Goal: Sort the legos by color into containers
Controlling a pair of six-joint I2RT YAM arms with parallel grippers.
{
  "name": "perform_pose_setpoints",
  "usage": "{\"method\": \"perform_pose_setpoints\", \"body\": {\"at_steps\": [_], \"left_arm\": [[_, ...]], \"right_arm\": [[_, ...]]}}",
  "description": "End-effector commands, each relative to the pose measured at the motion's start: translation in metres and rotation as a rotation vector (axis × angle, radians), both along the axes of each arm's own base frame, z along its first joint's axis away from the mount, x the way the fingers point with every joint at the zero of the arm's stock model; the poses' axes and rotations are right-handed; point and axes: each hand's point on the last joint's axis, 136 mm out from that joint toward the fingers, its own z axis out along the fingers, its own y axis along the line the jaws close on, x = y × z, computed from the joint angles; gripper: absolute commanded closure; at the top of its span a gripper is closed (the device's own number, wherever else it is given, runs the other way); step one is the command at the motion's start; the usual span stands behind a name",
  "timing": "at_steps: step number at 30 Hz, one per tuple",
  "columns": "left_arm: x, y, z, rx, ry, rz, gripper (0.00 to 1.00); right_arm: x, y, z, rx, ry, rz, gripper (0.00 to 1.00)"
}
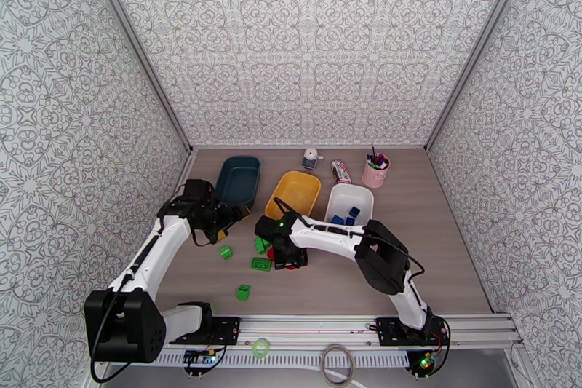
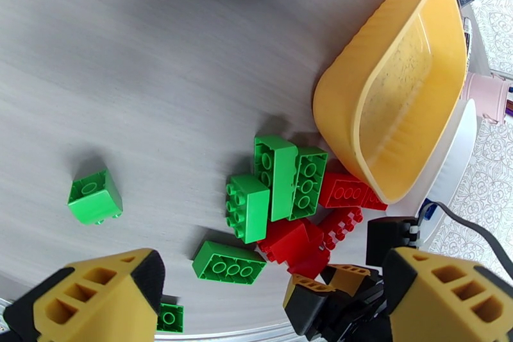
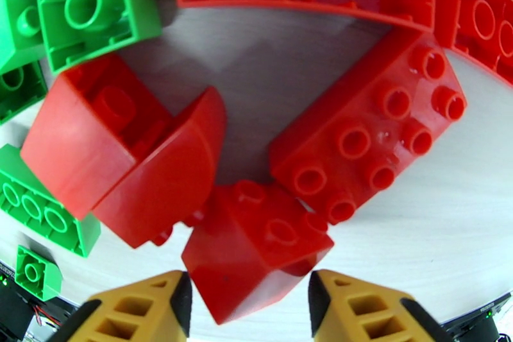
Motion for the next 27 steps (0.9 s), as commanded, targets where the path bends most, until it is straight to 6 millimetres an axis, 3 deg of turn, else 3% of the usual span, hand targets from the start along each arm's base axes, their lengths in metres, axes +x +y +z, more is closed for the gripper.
{"method": "perform_pose_setpoints", "body": {"at_steps": [1,11,19,27], "left_arm": [[-0.001,-0.003,0.003,-0.003,-0.017,-0.021,0.04],[0.000,-0.003,0.004,0.003,-0.013,-0.024,0.04],[0.006,-0.008,0.009,0.035,-0.031,-0.061,0.04],[0.013,-0.033,0.020,0.055,-0.077,-0.126,0.03]], "right_arm": [[0.009,0.002,-0.007,-0.013,-0.013,0.001,0.43],[0.020,0.007,-0.009,0.013,-0.019,-0.007,0.46],[0.020,0.003,-0.005,-0.002,-0.021,-0.004,0.60],[0.013,-0.019,0.029,0.027,-0.067,-0.032,0.70]]}}
